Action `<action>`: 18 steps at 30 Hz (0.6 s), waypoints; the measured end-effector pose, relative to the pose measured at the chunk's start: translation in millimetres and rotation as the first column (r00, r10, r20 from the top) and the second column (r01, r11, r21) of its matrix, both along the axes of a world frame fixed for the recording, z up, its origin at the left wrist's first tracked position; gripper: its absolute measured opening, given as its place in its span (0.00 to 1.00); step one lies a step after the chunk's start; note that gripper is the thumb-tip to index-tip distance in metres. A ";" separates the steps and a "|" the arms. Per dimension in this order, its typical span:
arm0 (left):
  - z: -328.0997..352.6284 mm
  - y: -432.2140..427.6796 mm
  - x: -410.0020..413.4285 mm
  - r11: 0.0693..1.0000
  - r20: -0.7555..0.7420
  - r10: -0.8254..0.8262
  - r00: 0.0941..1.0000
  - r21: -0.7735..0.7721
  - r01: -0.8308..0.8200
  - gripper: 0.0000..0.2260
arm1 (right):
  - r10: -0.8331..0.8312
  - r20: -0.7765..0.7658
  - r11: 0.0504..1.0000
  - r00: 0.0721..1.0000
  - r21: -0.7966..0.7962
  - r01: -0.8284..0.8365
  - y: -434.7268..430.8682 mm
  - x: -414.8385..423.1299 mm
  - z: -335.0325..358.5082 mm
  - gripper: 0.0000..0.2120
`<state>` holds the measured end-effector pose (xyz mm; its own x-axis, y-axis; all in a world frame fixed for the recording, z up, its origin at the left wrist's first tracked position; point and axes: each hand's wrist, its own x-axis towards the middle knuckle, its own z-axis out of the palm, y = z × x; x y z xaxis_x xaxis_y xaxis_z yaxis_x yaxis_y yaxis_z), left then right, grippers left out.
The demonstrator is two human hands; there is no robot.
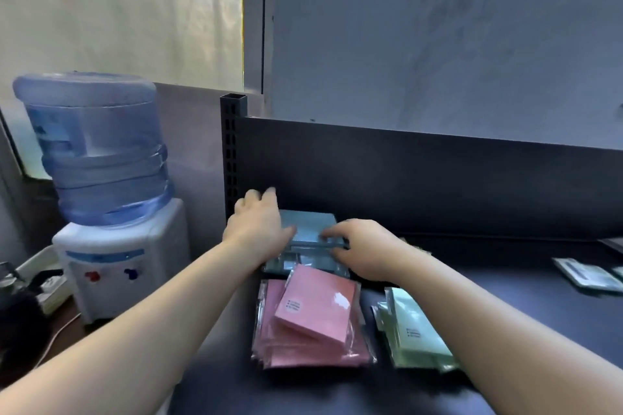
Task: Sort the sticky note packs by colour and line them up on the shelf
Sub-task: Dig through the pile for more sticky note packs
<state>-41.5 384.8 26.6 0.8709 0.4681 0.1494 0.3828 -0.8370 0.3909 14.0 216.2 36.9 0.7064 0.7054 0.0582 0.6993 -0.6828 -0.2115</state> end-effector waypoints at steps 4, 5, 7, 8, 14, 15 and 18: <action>21.2 -19.7 -7.4 0.978 0.069 -0.128 0.989 0.175 0.114 0.28 | -0.080 -0.007 0.989 0.997 0.123 0.080 -18.5 -5.6 4.9 0.18; 25.4 -28.4 -9.0 0.970 0.059 -0.171 0.984 0.183 0.157 0.26 | -0.099 -0.010 0.983 0.995 0.157 0.099 -26.0 -7.5 6.3 0.18; 31.2 -50.7 -12.2 0.944 0.003 -0.263 0.965 0.205 0.257 0.24 | -0.130 -0.018 0.971 0.991 0.202 0.131 -45.9 -11.6 8.9 0.19; 32.5 -63.6 -13.8 0.923 -0.046 -0.310 0.950 0.226 0.312 0.25 | -0.142 -0.015 0.968 0.990 0.209 0.142 -57.9 -13.4 9.7 0.20; 36.0 -146.1 -19.9 0.800 -0.168 -0.499 0.850 0.289 0.526 0.27 | -0.256 0.054 0.947 0.965 0.216 0.239 -149.5 -23.2 6.5 0.22; 36.7 -161.4 -19.1 0.783 -0.171 -0.517 0.838 0.301 0.545 0.28 | -0.271 0.060 0.942 0.961 0.221 0.252 -167.0 -24.8 4.1 0.22; 35.0 -214.2 -15.1 0.751 -0.174 -0.562 0.809 0.302 0.587 0.29 | -0.312 0.057 0.931 0.948 0.220 0.293 -223.1 -30.1 -3.6 0.23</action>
<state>-56.6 170.6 61.6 0.9733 -0.1895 0.1298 -0.1970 -0.9793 0.0472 -16.1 -6.9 33.4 0.8695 0.4250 0.2518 0.4890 -0.8129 -0.3165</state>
